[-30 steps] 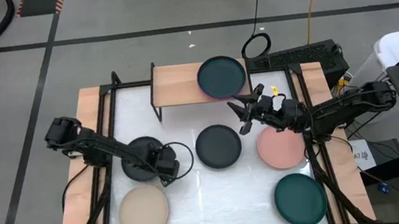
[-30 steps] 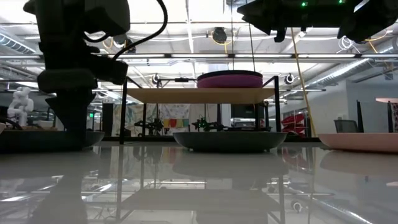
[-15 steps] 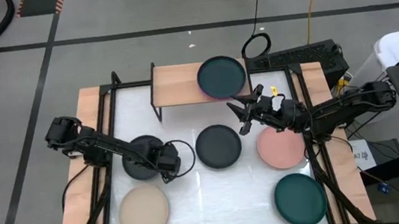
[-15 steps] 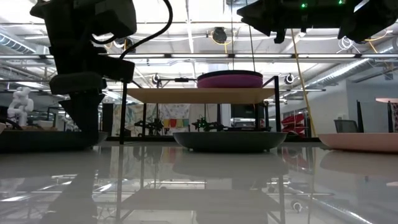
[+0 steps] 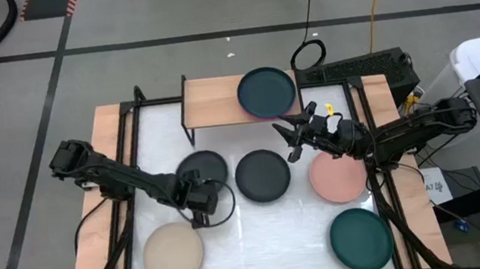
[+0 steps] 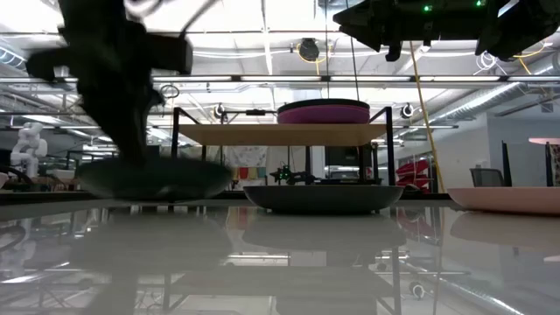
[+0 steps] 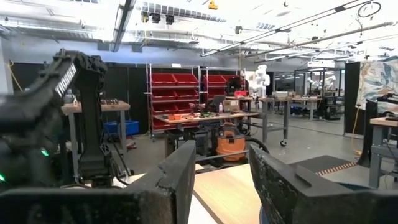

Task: Place and stack plates onto a shelf
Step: Stack the left black plate on top of the blue plate on the shelf

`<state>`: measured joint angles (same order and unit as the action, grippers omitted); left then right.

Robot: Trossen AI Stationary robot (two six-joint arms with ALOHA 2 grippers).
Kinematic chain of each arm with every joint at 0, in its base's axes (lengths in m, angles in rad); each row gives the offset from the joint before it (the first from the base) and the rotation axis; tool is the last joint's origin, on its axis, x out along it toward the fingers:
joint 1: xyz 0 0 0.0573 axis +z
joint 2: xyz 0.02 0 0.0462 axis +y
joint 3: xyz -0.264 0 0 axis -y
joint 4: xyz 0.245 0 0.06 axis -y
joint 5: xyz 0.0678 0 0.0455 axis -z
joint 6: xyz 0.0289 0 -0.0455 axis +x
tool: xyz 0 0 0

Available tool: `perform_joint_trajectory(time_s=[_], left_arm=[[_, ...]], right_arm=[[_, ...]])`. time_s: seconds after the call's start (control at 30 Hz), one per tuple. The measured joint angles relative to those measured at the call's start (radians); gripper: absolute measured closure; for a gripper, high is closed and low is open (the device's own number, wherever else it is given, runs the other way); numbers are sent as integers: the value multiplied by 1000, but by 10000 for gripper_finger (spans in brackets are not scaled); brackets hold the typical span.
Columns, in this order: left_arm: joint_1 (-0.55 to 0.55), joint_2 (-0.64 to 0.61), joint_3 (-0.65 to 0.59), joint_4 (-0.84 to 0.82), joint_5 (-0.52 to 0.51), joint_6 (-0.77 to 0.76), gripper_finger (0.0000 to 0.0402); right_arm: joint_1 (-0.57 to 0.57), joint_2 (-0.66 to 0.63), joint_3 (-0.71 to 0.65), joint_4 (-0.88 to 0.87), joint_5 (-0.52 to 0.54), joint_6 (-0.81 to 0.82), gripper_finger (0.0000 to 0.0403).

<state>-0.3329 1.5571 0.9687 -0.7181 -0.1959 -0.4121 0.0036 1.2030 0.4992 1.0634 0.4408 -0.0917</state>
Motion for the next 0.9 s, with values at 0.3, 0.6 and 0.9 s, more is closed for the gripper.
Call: perform_joint_trajectory(time_s=[0.3, 0.6, 0.9], left_arm=[[-117, -96, 229, -221, -326, 95, 392], [70, -95, 350, -32, -558, 669, 393], [414, -53, 350, 320, -174, 1132, 393]], right_arm=[[-2, 0, 0, 4, 1, -7, 271], [22, 0, 0, 103, 2, -47, 271], [119, -29, 0, 185, 3, -237, 271]])
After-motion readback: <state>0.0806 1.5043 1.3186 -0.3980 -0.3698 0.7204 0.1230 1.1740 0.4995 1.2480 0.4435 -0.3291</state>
